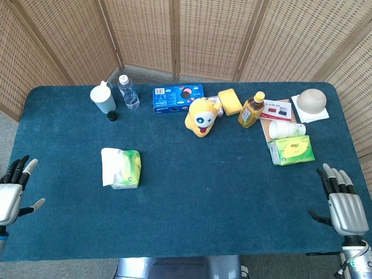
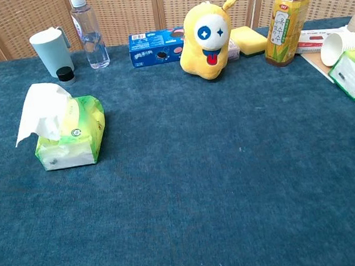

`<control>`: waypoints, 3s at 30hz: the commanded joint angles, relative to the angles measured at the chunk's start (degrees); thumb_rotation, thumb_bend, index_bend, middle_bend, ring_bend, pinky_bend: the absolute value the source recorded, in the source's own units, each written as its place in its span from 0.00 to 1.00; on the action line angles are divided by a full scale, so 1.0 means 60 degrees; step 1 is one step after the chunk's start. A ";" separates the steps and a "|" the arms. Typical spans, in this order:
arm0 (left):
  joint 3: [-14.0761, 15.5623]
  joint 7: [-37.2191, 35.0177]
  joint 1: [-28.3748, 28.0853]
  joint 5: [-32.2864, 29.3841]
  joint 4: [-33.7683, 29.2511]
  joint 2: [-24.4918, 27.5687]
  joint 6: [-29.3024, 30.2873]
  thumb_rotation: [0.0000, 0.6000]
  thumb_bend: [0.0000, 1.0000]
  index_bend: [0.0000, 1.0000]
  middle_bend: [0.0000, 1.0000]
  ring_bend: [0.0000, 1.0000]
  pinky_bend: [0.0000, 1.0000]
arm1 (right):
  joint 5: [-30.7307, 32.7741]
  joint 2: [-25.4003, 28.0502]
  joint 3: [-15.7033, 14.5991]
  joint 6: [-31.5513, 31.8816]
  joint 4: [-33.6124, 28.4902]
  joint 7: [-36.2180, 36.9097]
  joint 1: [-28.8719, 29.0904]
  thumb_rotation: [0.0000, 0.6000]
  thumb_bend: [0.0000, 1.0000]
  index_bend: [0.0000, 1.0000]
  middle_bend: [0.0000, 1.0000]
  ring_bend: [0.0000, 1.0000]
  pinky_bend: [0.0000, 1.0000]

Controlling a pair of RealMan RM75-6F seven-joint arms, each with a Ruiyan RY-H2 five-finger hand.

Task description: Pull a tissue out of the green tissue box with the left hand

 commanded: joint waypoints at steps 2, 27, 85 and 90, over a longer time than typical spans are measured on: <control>0.0028 -0.0117 0.0001 -0.0019 -0.0012 0.0035 -0.0064 1.00 0.06 0.06 0.02 0.05 0.27 | 0.0056 -0.0058 -0.0007 -0.0098 0.0027 -0.0100 0.0042 1.00 0.00 0.00 0.00 0.00 0.00; -0.0595 0.2721 -0.2748 -0.0264 -0.0234 -0.1417 -0.3306 1.00 0.06 0.04 0.00 0.01 0.10 | 0.0171 0.0145 0.0193 0.0278 0.0069 0.0158 -0.0080 1.00 0.00 0.00 0.00 0.00 0.00; -0.1763 0.1062 -0.2987 -0.0814 0.1252 0.0155 -0.1434 1.00 0.59 0.69 0.74 0.68 0.85 | 0.0088 0.0136 0.0065 0.0038 -0.0086 0.0149 -0.0030 1.00 0.00 0.00 0.00 0.00 0.00; -0.0651 -0.0316 -0.2822 -0.0968 0.2643 -0.0733 -0.2944 1.00 0.52 0.44 0.47 0.46 0.73 | 0.0087 0.0062 0.0013 -0.0054 -0.0128 -0.0104 0.0002 1.00 0.00 0.00 0.00 0.00 0.00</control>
